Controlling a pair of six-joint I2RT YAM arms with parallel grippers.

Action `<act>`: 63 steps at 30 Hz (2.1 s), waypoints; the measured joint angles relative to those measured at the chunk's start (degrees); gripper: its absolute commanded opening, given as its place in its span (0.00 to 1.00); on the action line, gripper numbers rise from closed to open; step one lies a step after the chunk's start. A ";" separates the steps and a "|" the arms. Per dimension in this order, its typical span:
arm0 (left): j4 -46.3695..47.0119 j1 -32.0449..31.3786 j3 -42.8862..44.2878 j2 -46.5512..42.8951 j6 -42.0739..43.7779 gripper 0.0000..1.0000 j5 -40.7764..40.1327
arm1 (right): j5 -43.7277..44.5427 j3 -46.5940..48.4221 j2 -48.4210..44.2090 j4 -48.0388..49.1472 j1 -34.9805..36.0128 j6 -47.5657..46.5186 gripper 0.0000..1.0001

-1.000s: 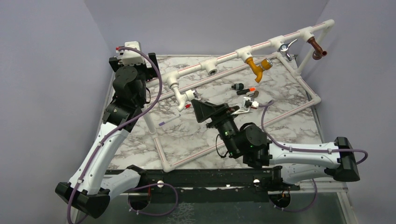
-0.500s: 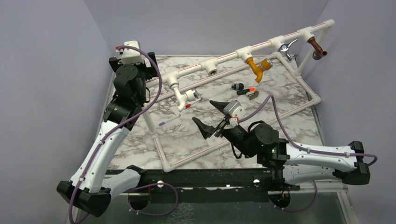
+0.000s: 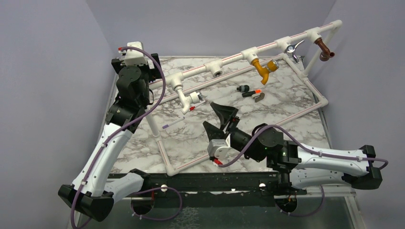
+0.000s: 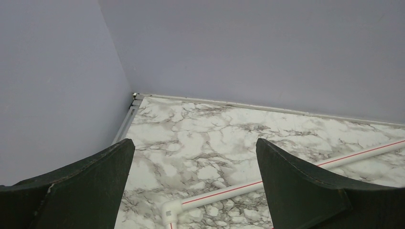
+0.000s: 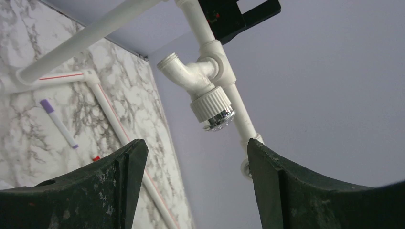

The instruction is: Install the water faucets

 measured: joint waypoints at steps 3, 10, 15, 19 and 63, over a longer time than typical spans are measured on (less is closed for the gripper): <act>-0.02 0.02 0.00 0.09 0.00 0.99 0.00 | -0.11 1.84 1.81 -0.44 0.00 -7.45 0.81; -0.13 0.11 0.00 0.20 0.04 0.99 -0.02 | 0.61 7.63 8.37 -0.52 0.00 -20.06 0.81; -0.20 0.11 0.00 0.20 0.04 0.99 -0.02 | 1.53 9.88 13.05 -0.57 0.00 -22.80 0.81; -0.24 0.11 0.00 0.20 0.04 0.99 -0.02 | 3.06 11.02 16.76 0.76 0.00 -24.63 0.81; -0.46 0.26 0.02 0.20 -0.04 0.99 -0.02 | 16.37 8.20 32.41 44.48 -2.38 2.60 0.01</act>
